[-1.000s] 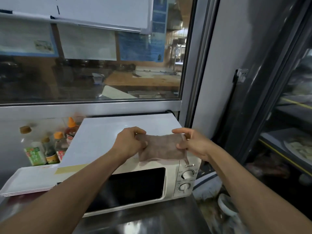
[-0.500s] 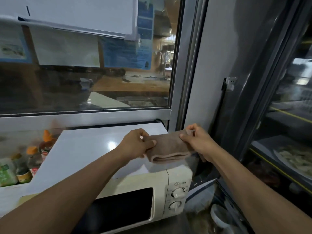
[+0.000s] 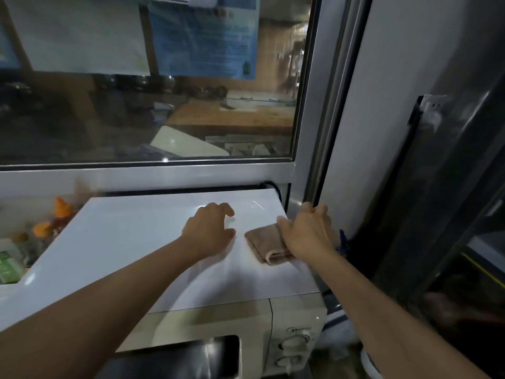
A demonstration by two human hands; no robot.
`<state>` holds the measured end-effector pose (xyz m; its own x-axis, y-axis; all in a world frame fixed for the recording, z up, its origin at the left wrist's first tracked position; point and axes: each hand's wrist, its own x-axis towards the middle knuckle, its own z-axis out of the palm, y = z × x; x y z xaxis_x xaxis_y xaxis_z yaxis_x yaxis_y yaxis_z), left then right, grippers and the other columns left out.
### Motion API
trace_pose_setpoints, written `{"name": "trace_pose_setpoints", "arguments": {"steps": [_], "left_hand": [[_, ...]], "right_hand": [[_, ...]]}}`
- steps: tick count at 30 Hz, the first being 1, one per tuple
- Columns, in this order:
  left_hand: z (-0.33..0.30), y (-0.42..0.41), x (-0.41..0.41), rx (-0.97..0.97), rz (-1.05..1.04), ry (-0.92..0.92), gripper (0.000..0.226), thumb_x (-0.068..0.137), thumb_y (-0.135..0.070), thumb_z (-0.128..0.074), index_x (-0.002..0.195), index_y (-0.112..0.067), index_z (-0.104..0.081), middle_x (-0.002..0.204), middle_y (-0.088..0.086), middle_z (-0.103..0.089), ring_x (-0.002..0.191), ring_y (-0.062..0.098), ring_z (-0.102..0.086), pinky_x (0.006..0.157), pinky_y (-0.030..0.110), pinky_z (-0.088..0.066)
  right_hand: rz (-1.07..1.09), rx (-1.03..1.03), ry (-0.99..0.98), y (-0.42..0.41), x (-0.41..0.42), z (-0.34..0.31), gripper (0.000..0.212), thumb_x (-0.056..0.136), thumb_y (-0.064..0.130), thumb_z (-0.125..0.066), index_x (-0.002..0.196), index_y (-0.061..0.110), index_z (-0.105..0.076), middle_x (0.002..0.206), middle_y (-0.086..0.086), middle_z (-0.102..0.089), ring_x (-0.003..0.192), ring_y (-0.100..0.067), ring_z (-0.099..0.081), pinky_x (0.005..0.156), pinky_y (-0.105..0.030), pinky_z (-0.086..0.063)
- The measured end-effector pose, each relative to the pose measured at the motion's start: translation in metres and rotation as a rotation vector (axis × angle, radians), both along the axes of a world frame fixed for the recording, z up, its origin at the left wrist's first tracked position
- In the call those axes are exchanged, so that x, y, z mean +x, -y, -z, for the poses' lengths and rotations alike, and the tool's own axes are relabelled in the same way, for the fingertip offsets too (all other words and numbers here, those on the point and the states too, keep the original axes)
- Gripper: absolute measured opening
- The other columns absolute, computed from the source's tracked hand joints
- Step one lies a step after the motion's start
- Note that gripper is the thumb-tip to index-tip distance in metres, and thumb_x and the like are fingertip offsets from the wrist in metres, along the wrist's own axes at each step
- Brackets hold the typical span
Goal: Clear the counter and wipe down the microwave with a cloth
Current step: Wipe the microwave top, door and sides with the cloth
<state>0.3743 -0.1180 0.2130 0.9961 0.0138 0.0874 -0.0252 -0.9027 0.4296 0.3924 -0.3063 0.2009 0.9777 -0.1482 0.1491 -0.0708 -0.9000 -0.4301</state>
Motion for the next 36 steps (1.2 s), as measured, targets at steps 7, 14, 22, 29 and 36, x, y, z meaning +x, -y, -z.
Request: {"name": "trace_pose_setpoints", "arguments": {"steps": [7, 14, 22, 29, 36], "left_hand": [[0.017, -0.018, 0.025, 0.234, -0.058, 0.01, 0.04, 0.094, -0.035, -0.048, 0.132, -0.024, -0.045, 0.14, 0.003, -0.045, 0.127, 0.025, -0.04, 0.101, 0.042, -0.034], [0.027, -0.023, 0.057, 0.257, -0.046, -0.001, 0.044, 0.093, -0.04, -0.043, 0.135, -0.027, -0.041, 0.145, -0.001, -0.038, 0.132, 0.026, -0.033, 0.105, 0.045, -0.031], [0.036, -0.027, 0.063, 0.265, -0.052, 0.048, 0.042, 0.091, -0.045, -0.039, 0.13, -0.032, -0.045, 0.139, -0.004, -0.041, 0.125, 0.024, -0.036, 0.098, 0.041, -0.034], [0.031, -0.032, 0.063, 0.213, -0.023, -0.016, 0.043, 0.091, -0.045, -0.043, 0.133, -0.034, -0.043, 0.143, -0.005, -0.037, 0.13, 0.024, -0.031, 0.104, 0.043, -0.031], [0.03, -0.049, 0.068, 0.199, -0.035, 0.022, 0.038, 0.093, -0.036, -0.045, 0.131, -0.032, -0.045, 0.144, -0.006, -0.037, 0.133, 0.023, -0.027, 0.105, 0.041, -0.028]], "right_hand": [[-0.061, 0.084, -0.159, -0.017, 0.006, 0.029, 0.057, 0.098, 0.045, -0.033, 0.137, 0.003, -0.026, 0.132, -0.02, -0.036, 0.116, -0.036, -0.048, 0.09, -0.043, -0.044], [-0.15, 0.166, -0.176, -0.023, 0.083, 0.026, 0.05, 0.1, 0.036, -0.037, 0.135, 0.002, -0.029, 0.131, -0.019, -0.04, 0.113, -0.034, -0.05, 0.091, -0.037, -0.044], [-0.142, 0.478, -0.205, -0.028, 0.133, 0.025, 0.048, 0.099, 0.033, -0.041, 0.137, 0.009, -0.024, 0.132, -0.018, -0.049, 0.113, -0.035, -0.053, 0.088, -0.044, -0.046], [-0.483, -0.005, -0.102, -0.007, 0.071, 0.023, 0.042, 0.102, 0.019, -0.031, 0.139, 0.001, -0.027, 0.145, -0.016, -0.025, 0.131, -0.027, -0.031, 0.105, -0.029, -0.023], [-0.482, 0.035, -0.211, -0.012, 0.113, 0.019, 0.06, 0.092, -0.004, -0.037, 0.148, 0.007, -0.018, 0.158, -0.002, -0.003, 0.144, -0.022, -0.01, 0.118, -0.039, -0.017]]}}
